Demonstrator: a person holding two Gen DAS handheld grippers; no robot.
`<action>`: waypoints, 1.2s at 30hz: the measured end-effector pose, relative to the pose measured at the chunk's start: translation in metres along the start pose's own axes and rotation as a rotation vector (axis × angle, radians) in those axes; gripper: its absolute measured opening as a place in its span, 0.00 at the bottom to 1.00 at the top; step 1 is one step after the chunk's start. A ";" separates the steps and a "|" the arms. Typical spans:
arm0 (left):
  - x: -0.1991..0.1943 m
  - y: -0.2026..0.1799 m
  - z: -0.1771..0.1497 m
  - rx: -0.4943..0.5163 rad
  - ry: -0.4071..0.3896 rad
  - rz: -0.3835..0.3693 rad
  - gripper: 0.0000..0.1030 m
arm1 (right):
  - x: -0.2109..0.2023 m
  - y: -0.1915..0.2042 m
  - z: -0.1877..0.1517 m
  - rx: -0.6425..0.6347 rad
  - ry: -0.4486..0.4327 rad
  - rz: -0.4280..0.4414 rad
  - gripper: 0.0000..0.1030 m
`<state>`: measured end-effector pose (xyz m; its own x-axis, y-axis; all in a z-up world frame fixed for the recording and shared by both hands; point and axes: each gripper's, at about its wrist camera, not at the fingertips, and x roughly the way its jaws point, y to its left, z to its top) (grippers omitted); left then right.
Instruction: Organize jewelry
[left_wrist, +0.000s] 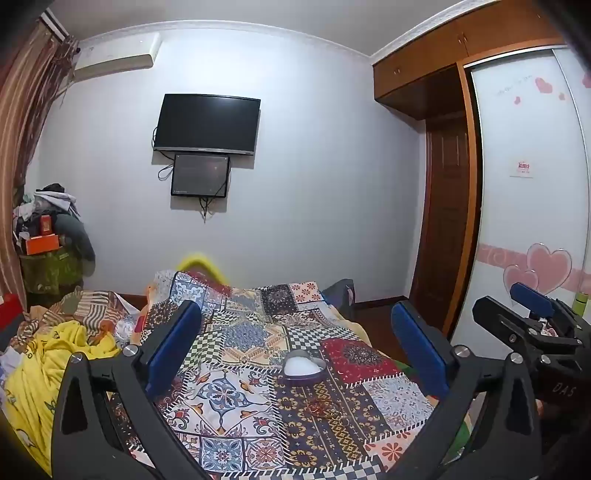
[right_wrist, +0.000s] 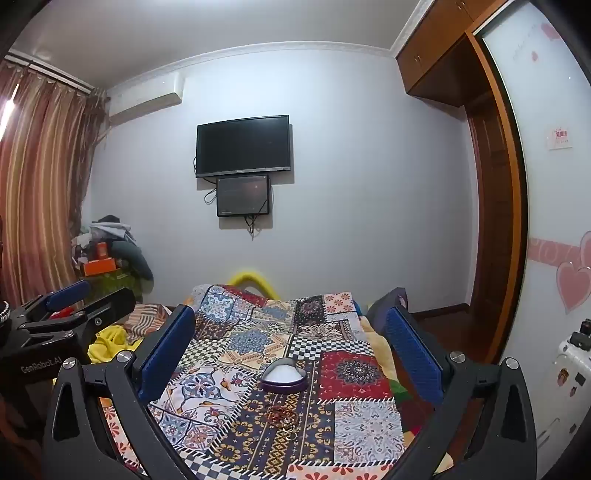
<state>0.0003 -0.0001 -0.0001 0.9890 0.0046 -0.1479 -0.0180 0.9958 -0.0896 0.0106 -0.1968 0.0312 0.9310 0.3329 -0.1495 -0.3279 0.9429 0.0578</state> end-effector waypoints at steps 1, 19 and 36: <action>0.000 0.000 0.000 0.002 0.000 0.003 1.00 | 0.000 0.000 0.000 -0.001 -0.001 0.000 0.99; 0.008 -0.011 -0.027 -0.001 0.024 0.000 1.00 | 0.002 -0.005 -0.003 -0.001 0.005 0.004 0.99; 0.005 0.003 -0.014 -0.010 0.044 -0.011 1.00 | 0.010 0.001 -0.014 0.002 0.018 0.010 0.99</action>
<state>0.0028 0.0015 -0.0144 0.9817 -0.0111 -0.1903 -0.0085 0.9948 -0.1017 0.0172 -0.1927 0.0159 0.9246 0.3427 -0.1665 -0.3371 0.9394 0.0616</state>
